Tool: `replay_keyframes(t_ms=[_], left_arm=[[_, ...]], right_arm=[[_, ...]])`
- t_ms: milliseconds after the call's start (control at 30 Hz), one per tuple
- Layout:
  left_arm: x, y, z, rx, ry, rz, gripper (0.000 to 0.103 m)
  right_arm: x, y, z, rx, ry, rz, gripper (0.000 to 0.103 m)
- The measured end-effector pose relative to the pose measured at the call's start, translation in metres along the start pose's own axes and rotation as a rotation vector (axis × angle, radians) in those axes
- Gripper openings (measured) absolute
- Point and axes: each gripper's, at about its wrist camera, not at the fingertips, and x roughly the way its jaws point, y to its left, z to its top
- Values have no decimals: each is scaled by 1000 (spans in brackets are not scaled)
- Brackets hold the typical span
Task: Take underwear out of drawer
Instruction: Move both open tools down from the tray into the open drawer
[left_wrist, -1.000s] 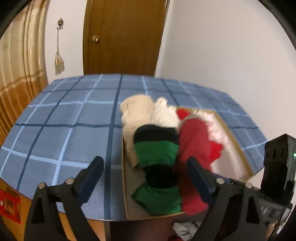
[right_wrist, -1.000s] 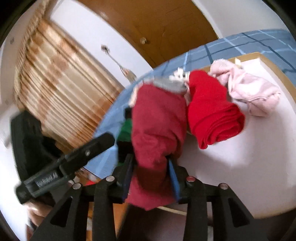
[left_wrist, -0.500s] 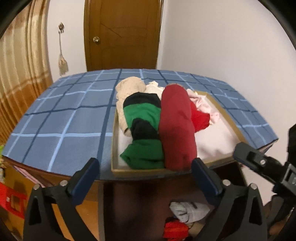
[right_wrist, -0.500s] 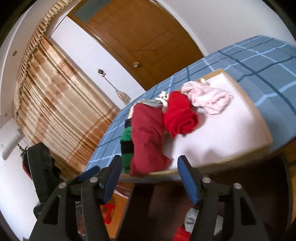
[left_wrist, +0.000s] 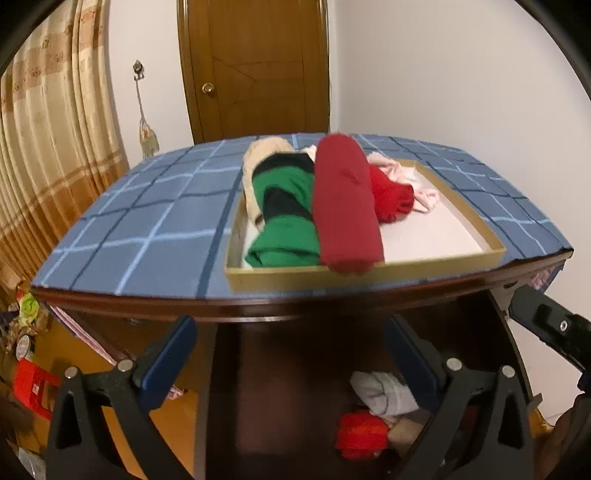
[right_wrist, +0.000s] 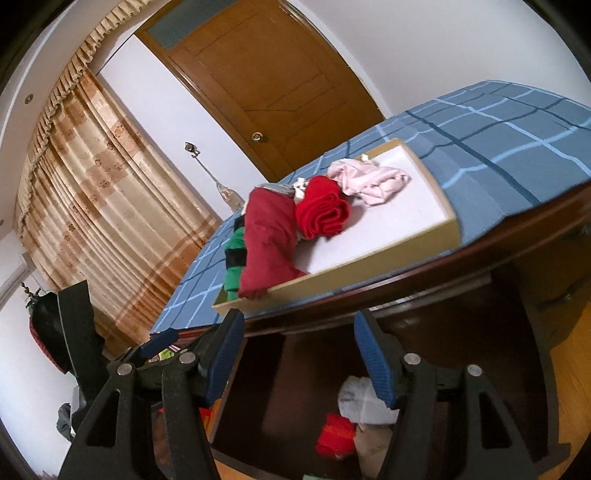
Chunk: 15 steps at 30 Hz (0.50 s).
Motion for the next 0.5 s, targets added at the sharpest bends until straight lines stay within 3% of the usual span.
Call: replay_keyframes(t_ms=[500], left_arm=[[-3, -18, -36, 23, 15, -49, 102]], right_arm=[[-18, -11, -27, 0, 13, -37, 64]])
